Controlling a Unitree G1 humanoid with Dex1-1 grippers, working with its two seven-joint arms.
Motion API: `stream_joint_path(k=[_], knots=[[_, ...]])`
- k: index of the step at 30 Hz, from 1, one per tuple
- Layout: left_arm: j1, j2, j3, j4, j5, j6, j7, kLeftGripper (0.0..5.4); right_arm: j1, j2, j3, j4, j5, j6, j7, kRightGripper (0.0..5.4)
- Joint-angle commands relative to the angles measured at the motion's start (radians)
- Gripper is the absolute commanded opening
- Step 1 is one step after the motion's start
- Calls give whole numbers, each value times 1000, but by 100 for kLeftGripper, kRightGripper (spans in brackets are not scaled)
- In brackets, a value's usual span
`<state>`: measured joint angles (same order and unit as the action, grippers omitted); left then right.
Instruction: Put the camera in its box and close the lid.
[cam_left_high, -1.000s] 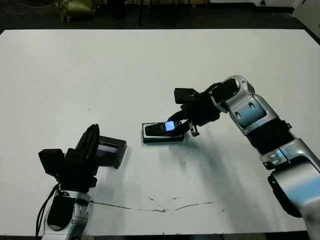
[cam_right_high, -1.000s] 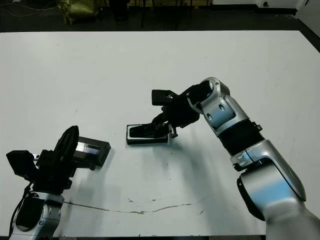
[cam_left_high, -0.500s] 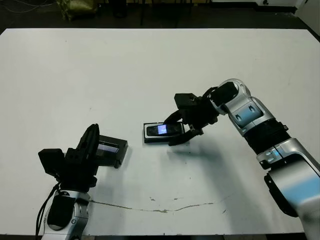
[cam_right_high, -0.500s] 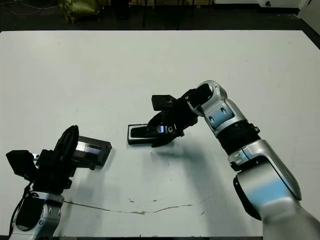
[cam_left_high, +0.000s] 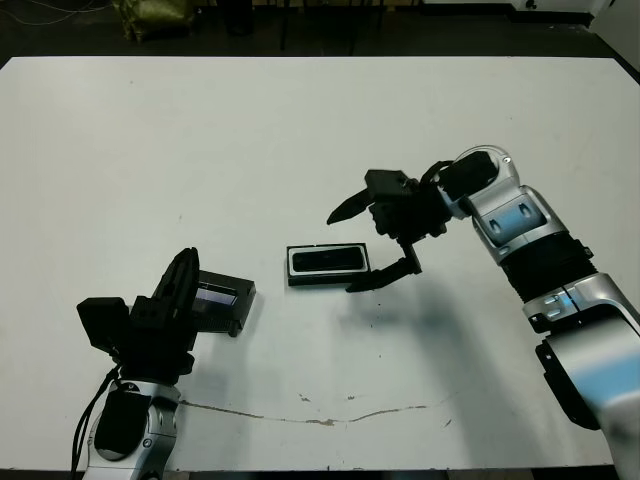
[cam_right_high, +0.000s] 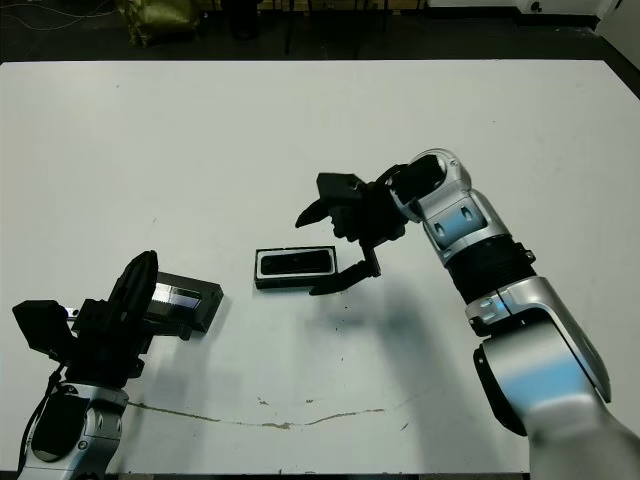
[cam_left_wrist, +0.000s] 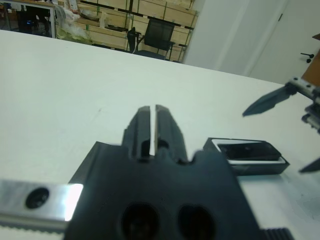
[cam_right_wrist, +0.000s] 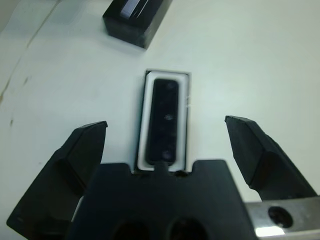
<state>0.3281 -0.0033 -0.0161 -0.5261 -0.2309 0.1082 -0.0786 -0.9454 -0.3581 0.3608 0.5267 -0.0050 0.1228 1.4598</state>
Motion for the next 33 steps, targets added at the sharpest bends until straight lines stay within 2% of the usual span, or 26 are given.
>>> stream_joint_path(k=[1,3,7,12,19,25,27,29,33], knots=[[16,7,1,14,6,5,-2,0,41,-32,-63,-87,30,70,-82,537],[17,7,0,18,12,-1,-2,0,87,-34,-110,-166,51,115,-162,537],[17,7,-1,19,11,-1,-4,0,209,-16,-188,-322,89,127,-337,503],[16,8,0,18,3,3,-6,0,340,21,-244,-454,156,162,-490,391],[16,10,0,18,10,2,-6,0,461,27,-240,-595,202,208,-603,229],[13,10,-1,18,7,7,-6,0,543,5,-202,-700,161,186,-672,94],[11,10,-1,21,7,2,-9,0,553,-13,-180,-726,136,188,-681,47],[12,7,-2,17,4,8,-6,0,559,-36,-151,-743,89,155,-687,2],[11,8,-3,17,11,5,-4,0,577,-63,-100,-769,-2,97,-718,2]])
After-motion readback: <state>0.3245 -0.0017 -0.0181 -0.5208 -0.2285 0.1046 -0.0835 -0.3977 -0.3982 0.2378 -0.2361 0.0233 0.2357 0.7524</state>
